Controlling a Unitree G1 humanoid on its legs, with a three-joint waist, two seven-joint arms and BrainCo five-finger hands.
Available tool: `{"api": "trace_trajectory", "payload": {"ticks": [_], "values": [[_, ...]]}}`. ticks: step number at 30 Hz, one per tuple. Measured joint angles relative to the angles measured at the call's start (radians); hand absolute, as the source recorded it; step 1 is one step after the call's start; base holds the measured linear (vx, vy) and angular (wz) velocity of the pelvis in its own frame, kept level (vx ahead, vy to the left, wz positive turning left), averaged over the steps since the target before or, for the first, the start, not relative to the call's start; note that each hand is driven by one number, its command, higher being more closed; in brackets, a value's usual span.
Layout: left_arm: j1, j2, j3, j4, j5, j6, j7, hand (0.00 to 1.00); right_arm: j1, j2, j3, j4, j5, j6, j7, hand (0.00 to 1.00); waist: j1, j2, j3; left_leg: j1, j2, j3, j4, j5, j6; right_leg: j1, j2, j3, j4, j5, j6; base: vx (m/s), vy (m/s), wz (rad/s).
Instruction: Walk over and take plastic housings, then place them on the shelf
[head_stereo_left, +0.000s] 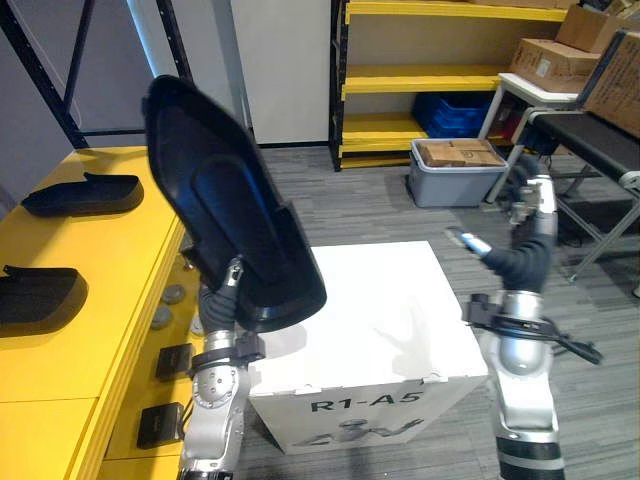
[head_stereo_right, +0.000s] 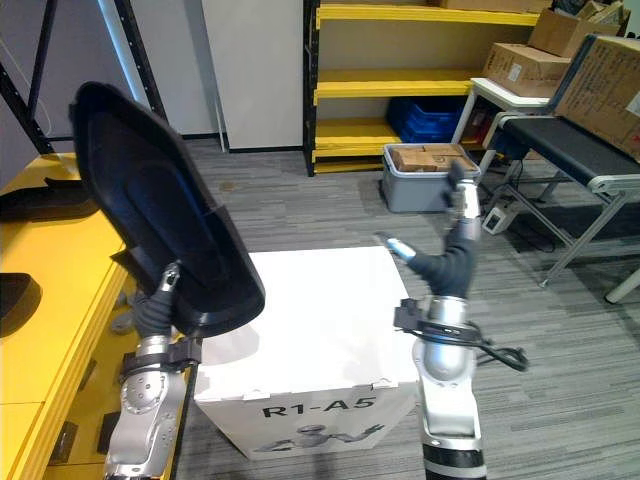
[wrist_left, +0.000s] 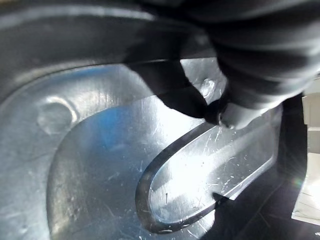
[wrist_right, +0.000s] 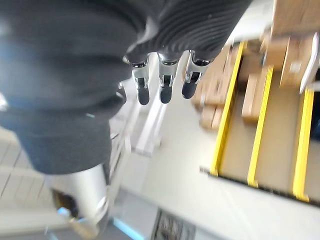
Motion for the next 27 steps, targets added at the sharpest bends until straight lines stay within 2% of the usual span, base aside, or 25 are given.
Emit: {"api": "trace_trajectory", "payload": {"ticks": [4,5,9,12,18,20,27], "values": [[0.066,-0.008,0.030,-0.060,0.044,0.000,-0.013,1.00,0.097,0.000,-0.137,0.059,0.031,-0.009,0.004,0.00,-0.017,0.002,0.001,-0.003,-0.001,0.001,0.000,-0.004,0.000,-0.009,-0.001,0.002,0.000,-0.001,0.002,0.00,0.001,-0.01],[0.090,-0.011,0.053,-0.091,0.057,-0.001,-0.022,1.00,0.146,-0.001,-0.199,0.148,0.031,-0.004,0.005,0.00,-0.021,0.002,0.002,-0.006,0.000,0.003,0.001,-0.008,0.000,-0.011,-0.001,0.004,0.000,-0.002,0.003,-0.01,0.004,-0.05],[0.144,-0.018,0.100,-0.145,0.058,-0.019,-0.022,1.00,0.246,-0.005,-0.256,0.386,0.031,0.026,0.017,0.00,-0.026,0.012,0.000,-0.020,0.000,0.018,0.014,-0.017,0.002,-0.022,-0.001,0.019,0.000,-0.002,0.004,0.02,0.006,-0.11],[0.165,-0.027,0.104,-0.170,0.058,-0.032,-0.037,1.00,0.280,-0.005,-0.253,0.602,0.031,0.055,0.064,0.00,-0.033,0.014,0.000,-0.020,0.001,0.023,0.015,-0.019,0.002,-0.024,-0.001,0.022,0.001,-0.002,0.004,0.00,0.000,-0.05],[0.206,-0.049,0.102,-0.184,0.056,-0.038,-0.068,1.00,0.306,0.010,-0.240,0.911,0.036,0.085,0.138,0.00,-0.036,0.020,0.004,-0.014,0.002,0.023,0.031,-0.029,0.004,-0.014,-0.004,0.024,0.010,-0.007,0.010,-0.01,0.001,0.00],[0.228,-0.055,0.082,-0.186,0.056,-0.038,-0.069,1.00,0.334,0.027,-0.187,1.015,0.043,0.093,0.163,0.00,-0.031,0.024,0.005,-0.007,0.002,0.023,0.032,-0.030,0.003,-0.006,-0.004,0.024,0.014,-0.009,0.011,-0.04,0.006,0.01],[0.259,-0.051,0.000,-0.172,0.057,-0.038,-0.103,1.00,0.370,0.083,-0.035,1.117,0.041,0.120,0.233,0.00,-0.026,0.033,0.002,0.011,-0.002,0.005,0.031,-0.026,0.003,0.013,-0.009,0.009,0.030,-0.015,0.013,-0.04,0.002,0.07]]}}
